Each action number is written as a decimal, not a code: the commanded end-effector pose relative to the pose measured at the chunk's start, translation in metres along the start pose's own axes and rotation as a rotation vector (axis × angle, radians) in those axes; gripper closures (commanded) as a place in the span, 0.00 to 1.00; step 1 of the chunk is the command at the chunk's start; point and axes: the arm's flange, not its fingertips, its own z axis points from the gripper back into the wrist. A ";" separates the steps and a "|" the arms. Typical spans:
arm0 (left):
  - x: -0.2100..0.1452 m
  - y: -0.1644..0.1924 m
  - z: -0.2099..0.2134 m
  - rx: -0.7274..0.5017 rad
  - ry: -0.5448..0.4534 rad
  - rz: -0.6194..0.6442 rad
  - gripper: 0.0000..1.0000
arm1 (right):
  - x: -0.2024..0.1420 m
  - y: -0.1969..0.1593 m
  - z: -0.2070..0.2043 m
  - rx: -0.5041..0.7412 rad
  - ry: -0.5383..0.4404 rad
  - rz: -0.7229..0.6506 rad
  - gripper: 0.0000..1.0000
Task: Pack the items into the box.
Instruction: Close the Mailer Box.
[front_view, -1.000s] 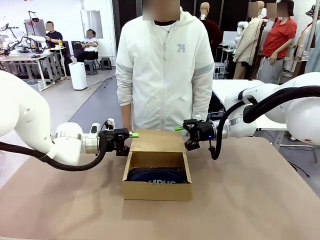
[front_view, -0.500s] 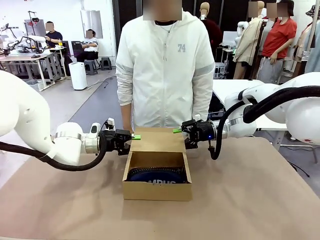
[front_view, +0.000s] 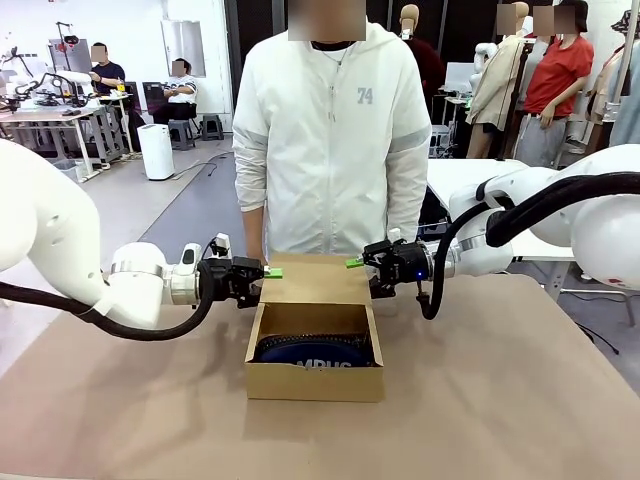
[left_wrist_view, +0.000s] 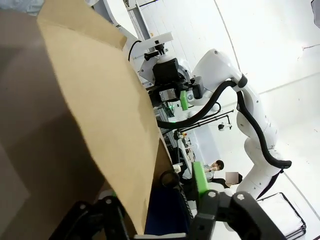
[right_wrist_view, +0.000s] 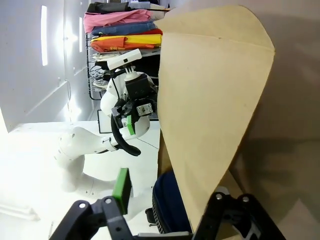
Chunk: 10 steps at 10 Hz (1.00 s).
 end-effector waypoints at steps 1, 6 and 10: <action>-0.003 -0.010 0.001 0.013 0.013 -0.029 0.54 | -0.002 0.001 0.000 -0.019 0.002 0.041 0.47; -0.012 -0.044 0.005 0.025 0.021 -0.173 0.54 | -0.022 0.033 0.012 -0.082 -0.042 0.303 0.47; -0.023 -0.067 0.007 0.045 -0.032 -0.252 0.54 | -0.038 0.053 0.018 -0.073 -0.130 0.589 0.47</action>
